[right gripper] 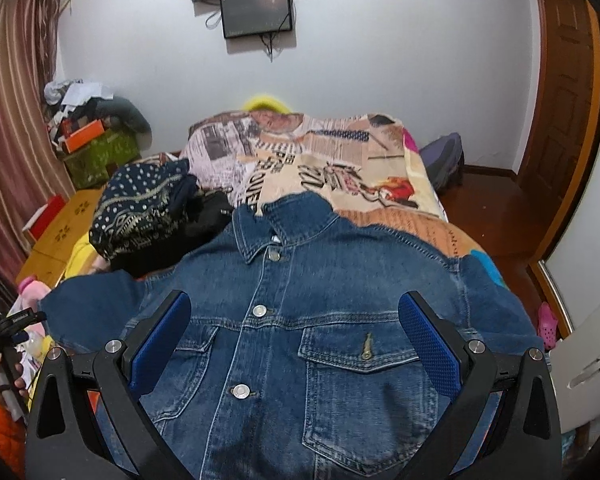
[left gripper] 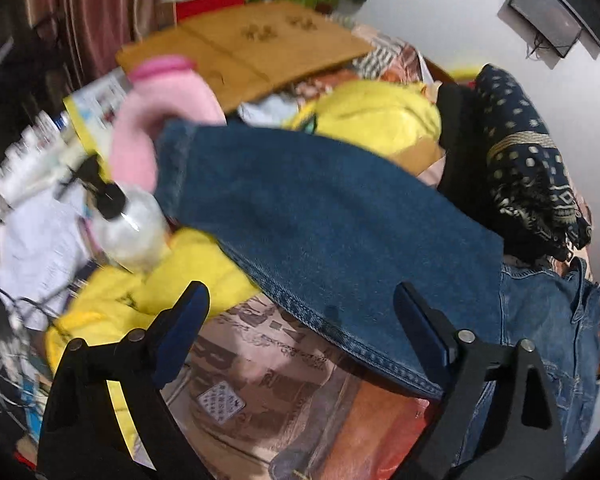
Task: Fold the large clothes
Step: 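Grasp the jacket sleeve nearest the left tool with the left tool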
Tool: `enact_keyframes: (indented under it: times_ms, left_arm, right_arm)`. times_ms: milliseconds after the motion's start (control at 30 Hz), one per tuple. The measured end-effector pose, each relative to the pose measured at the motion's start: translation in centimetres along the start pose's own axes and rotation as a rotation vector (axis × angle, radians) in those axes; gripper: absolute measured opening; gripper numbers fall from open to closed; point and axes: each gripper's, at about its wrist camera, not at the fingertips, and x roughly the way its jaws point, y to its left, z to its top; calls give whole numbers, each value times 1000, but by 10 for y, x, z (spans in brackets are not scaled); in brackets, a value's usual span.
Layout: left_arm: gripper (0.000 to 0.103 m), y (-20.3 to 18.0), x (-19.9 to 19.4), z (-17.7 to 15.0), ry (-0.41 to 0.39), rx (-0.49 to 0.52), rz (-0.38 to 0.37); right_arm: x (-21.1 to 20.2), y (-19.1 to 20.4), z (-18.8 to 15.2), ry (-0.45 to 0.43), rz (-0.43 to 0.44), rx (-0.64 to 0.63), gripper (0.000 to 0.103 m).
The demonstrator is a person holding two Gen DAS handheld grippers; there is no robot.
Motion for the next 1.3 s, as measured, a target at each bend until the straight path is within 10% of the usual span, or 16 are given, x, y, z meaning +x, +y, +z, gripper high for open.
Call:
enact_keyframes:
  times_ms: [400, 600, 867, 1300]
  left_arm:
    - [72, 40, 60, 15, 139, -196, -212]
    - [21, 17, 51, 27, 60, -80, -81]
    - [6, -59, -13, 33, -178, 193, 76]
    - [6, -207, -136, 1, -396, 433, -277]
  right_arm:
    - [21, 4, 1, 65, -5, -8, 103]
    - [23, 2, 1, 72, -2, -3, 103]
    - [22, 0, -1, 68, 2, 7, 103]
    - [15, -30, -5, 43, 2, 33, 103]
